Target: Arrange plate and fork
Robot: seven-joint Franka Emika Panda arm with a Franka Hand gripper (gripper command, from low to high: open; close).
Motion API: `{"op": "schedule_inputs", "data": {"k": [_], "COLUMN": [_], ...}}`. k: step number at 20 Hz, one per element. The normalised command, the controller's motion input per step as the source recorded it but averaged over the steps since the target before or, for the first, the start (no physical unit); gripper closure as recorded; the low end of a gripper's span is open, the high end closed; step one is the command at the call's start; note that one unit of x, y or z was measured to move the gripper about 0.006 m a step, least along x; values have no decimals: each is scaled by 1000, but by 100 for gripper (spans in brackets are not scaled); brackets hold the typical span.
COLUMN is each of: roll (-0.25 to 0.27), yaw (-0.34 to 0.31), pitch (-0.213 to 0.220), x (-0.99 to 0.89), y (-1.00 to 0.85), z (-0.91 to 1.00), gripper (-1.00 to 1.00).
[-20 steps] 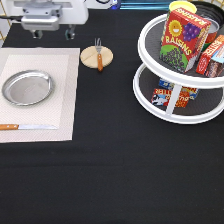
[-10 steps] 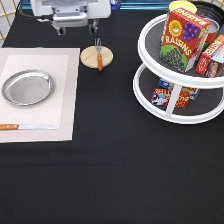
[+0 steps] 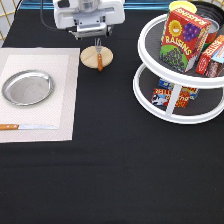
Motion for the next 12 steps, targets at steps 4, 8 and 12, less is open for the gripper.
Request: {"op": "schedule_inputs", "data": {"k": [4,8,12], "roll": [0,-31,-60], "yaw": [113,106,79], "pitch": [-92,-93,-76], "x": [-671,-277,-51], "y": [2,142,132], "z": [-583,-354,-360], "gripper": [-100,-100,-100]}}
